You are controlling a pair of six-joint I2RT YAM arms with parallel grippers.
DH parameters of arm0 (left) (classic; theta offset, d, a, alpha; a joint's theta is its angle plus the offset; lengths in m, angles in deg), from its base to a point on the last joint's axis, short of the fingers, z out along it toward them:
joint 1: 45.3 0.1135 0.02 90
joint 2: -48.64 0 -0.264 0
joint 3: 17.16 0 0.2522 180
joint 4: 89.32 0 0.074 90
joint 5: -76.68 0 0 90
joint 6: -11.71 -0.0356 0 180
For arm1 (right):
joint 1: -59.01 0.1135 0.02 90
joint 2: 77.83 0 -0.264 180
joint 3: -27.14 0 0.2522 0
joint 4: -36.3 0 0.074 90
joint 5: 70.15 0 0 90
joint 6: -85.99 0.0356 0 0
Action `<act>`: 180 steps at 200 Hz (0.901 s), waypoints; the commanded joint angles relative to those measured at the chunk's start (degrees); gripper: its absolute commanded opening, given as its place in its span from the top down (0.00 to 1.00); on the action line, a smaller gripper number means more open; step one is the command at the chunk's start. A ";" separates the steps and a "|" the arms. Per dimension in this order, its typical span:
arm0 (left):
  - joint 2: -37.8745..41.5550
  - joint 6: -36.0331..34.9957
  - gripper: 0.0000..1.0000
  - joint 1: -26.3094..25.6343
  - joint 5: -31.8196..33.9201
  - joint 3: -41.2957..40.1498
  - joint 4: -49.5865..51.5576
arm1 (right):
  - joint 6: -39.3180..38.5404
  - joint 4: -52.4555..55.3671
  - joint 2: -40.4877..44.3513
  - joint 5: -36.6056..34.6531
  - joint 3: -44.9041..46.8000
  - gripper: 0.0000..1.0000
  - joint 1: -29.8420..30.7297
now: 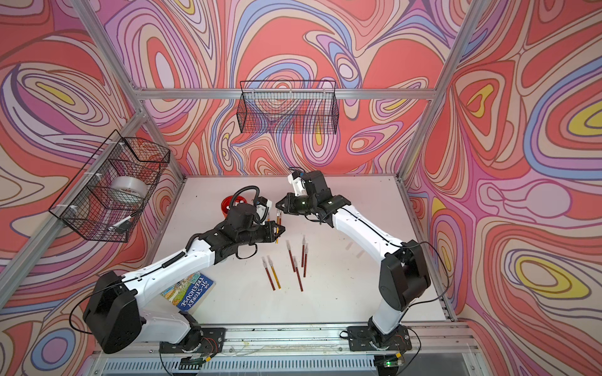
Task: Remove protective caps from carving knives
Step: Remove the protective sleeve from the carving knife.
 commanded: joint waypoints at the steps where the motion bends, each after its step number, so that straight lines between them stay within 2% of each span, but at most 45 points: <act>1: 0.84 -0.66 1.00 -0.05 -0.48 -0.49 0.92 | -1.28 0.57 -0.83 -1.95 -2.37 1.00 -1.04; 76: 0.36 0.48 1.00 -0.07 -1.35 -2.99 0.25 | -3.75 6.02 -2.30 -5.22 -13.11 1.00 -7.20; 88: 0.19 0.76 1.00 -0.07 -1.52 -3.40 -0.13 | -5.10 8.10 -2.26 -7.92 -14.64 1.00 -7.95; 101: -0.03 0.76 1.00 -0.07 -1.46 -3.49 0.01 | -7.13 10.91 -1.19 -14.25 -14.88 1.00 -8.13; 138: -1.27 -0.13 1.00 -0.07 -0.42 -2.21 0.93 | -9.36 15.63 4.79 -28.77 -4.71 1.00 -8.55; 180: -5.42 -2.86 1.00 -0.04 0.62 3.44 4.81 | -7.83 17.87 11.73 -33.34 12.99 1.00 -12.46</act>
